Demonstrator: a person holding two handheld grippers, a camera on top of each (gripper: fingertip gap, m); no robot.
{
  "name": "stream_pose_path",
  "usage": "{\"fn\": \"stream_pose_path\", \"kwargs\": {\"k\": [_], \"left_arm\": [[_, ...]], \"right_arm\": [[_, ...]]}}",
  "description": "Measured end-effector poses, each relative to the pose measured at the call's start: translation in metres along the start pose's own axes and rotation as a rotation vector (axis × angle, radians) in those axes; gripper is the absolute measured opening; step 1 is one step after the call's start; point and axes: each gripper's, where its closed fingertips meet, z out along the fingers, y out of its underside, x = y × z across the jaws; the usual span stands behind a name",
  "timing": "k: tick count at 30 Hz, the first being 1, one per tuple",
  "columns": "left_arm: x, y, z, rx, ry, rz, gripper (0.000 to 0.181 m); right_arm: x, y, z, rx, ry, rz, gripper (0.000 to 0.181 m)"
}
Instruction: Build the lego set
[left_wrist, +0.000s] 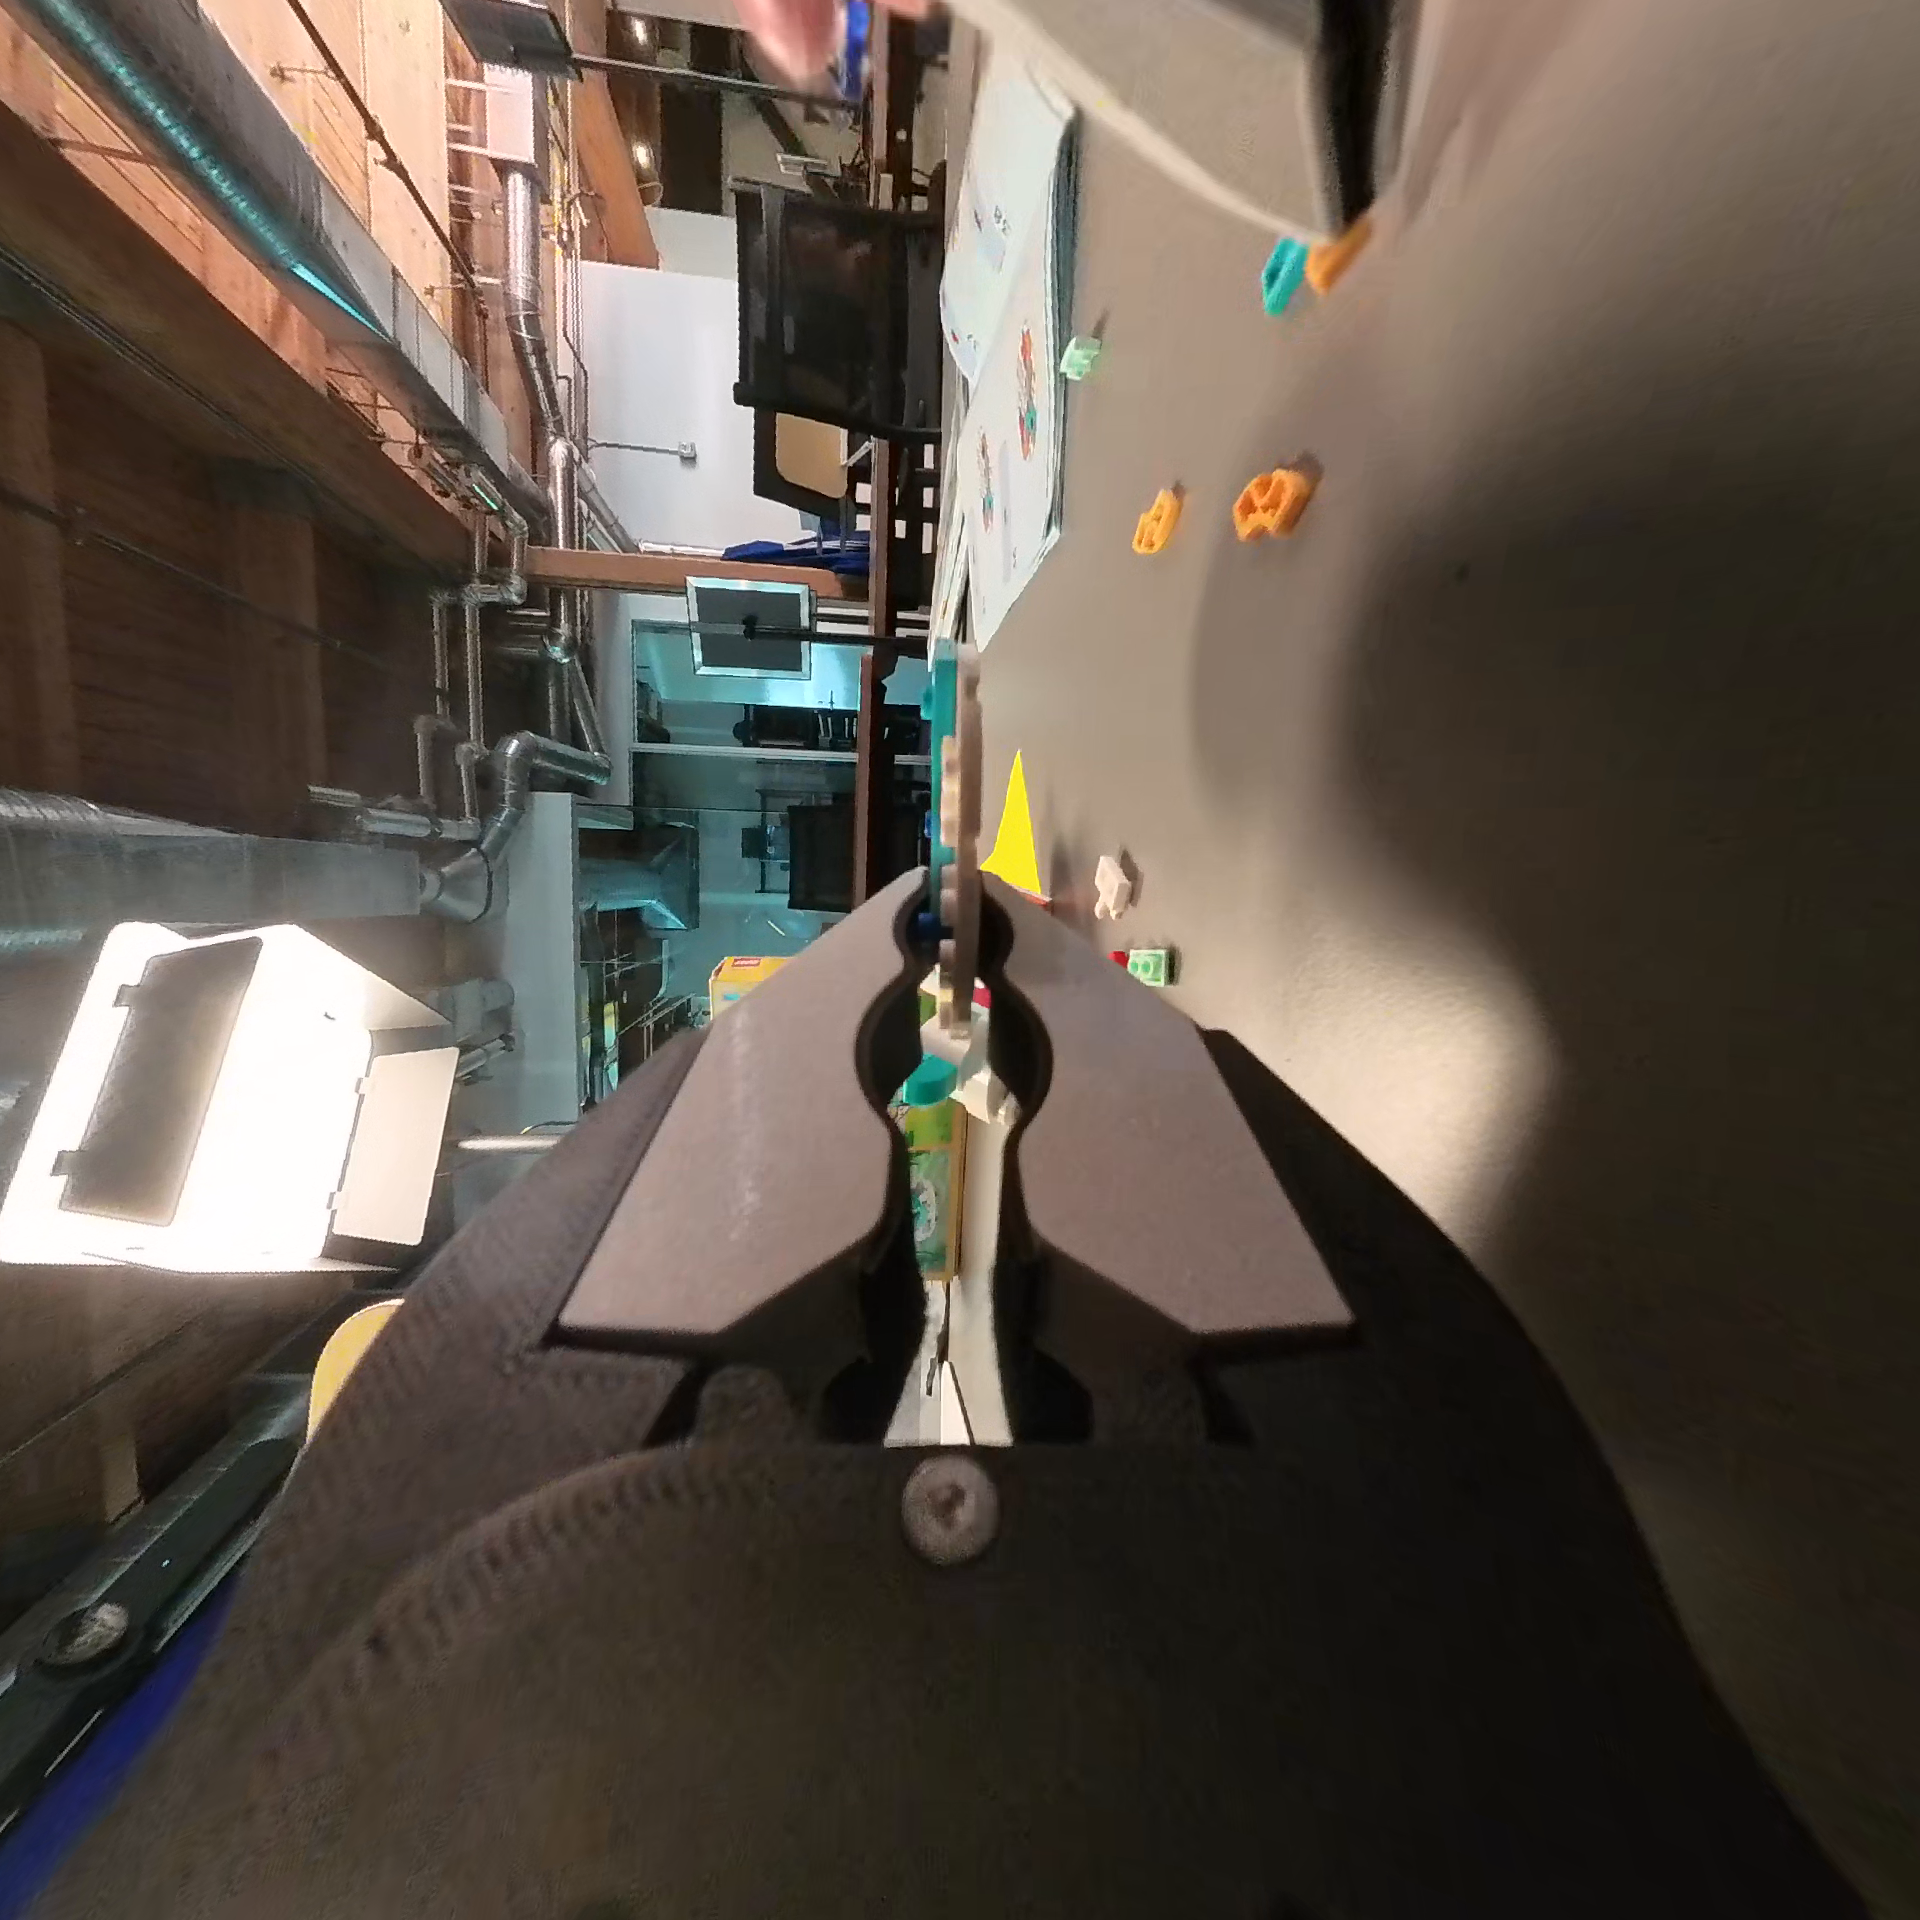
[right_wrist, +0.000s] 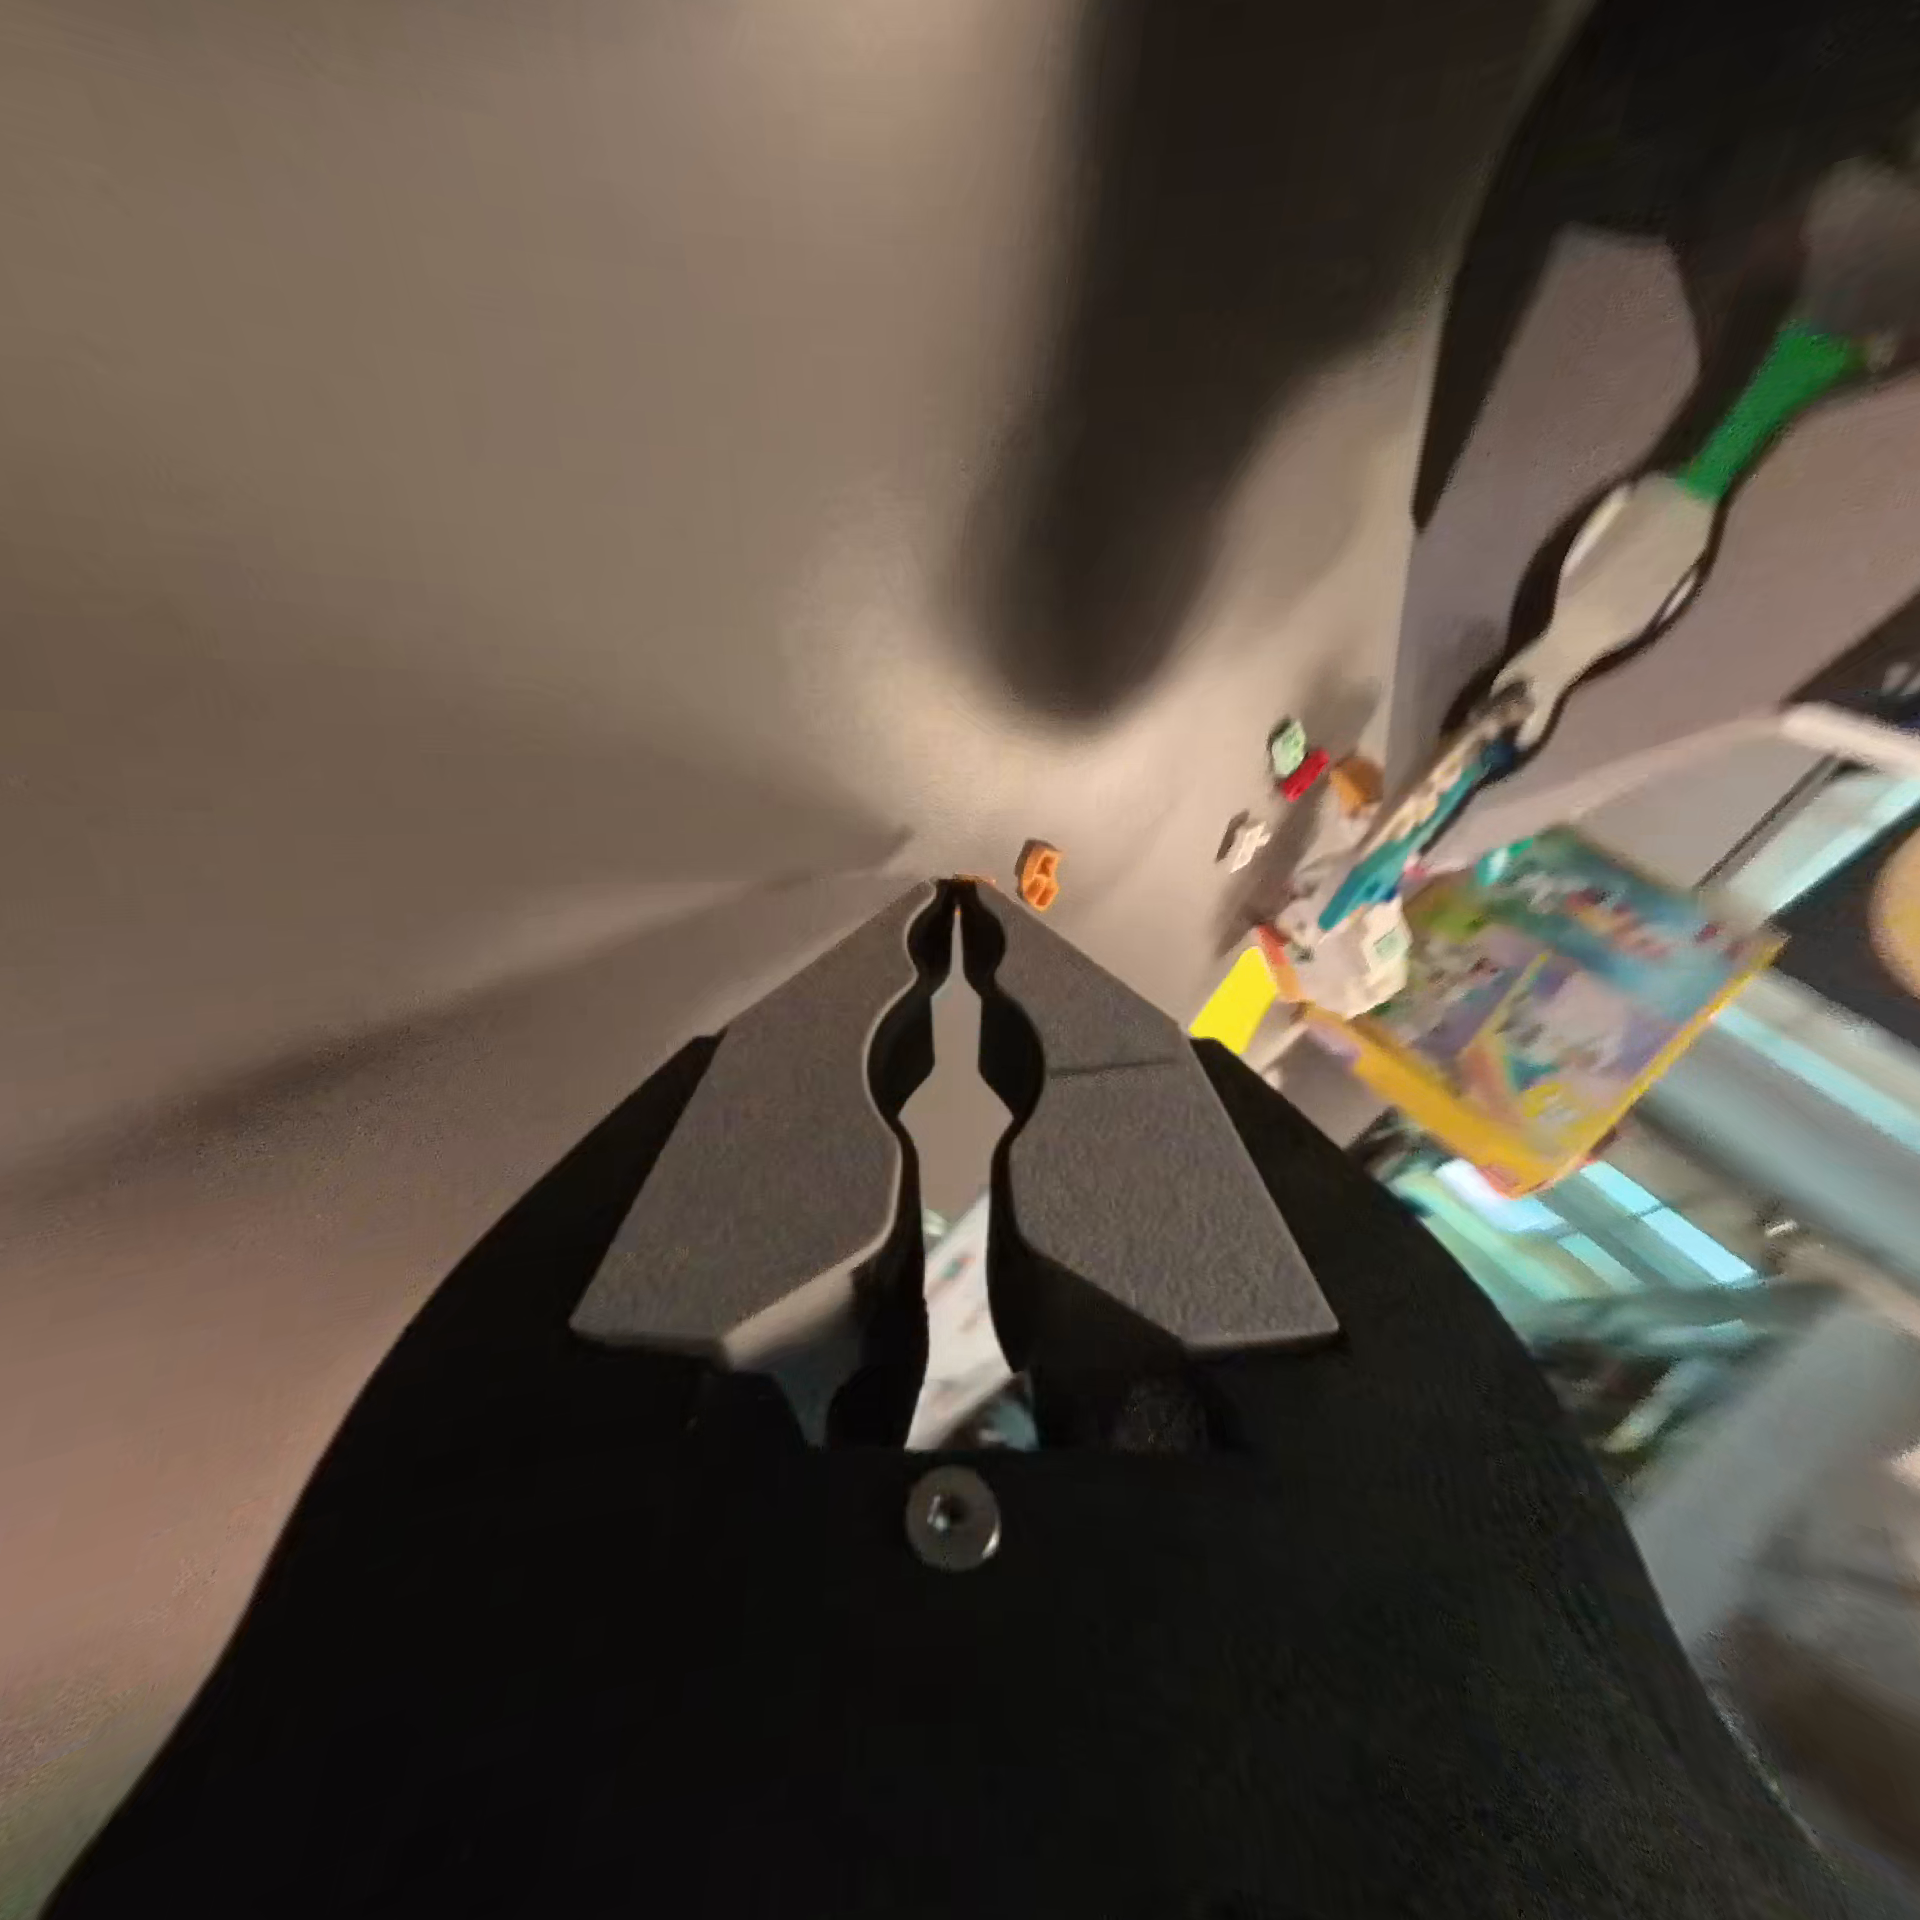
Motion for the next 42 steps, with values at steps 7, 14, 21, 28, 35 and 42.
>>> {"fn": "stream_pose_path", "kwargs": {"k": [7,14,21,28,35,42], "left_arm": [[0.001,-0.001,0.0,0.001,0.003,0.001,0.004],[0.001,-0.001,0.0,0.002,0.005,-0.005,0.004],[0.002,-0.002,0.0,0.005,0.016,-0.007,0.004],[0.003,-0.003,-0.001,0.008,0.018,-0.001,0.004],[0.003,-0.003,-0.001,0.01,0.019,-0.002,0.004],[-0.019,-0.017,-0.012,0.091,-0.116,0.017,0.004]], "right_arm": [[-0.022,-0.021,-0.016,0.115,-0.062,-0.252,0.001],[-0.018,-0.026,-0.032,0.302,-0.163,0.379,0.015],[-0.021,-0.028,-0.032,0.368,-0.176,0.763,0.013],[-0.021,-0.022,-0.024,0.437,-0.21,1.07,0.016],[-0.019,-0.021,-0.021,0.523,-0.242,1.186,0.019],[-0.017,-0.021,-0.018,0.582,-0.259,1.234,0.021]]}}
